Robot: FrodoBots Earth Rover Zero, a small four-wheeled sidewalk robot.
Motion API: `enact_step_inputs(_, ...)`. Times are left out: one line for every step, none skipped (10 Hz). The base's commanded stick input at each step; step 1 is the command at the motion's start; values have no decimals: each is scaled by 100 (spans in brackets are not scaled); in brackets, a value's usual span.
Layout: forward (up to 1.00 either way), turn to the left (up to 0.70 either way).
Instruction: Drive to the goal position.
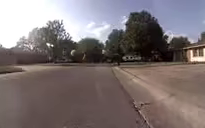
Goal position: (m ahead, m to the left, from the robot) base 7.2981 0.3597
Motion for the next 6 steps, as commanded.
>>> enact_step_inputs(85,2)
enact_step_inputs(85,2)
enact_step_inputs(85,2)
enact_step_inputs(85,2)
enact_step_inputs(85,2)
enact_step_inputs(85,2)
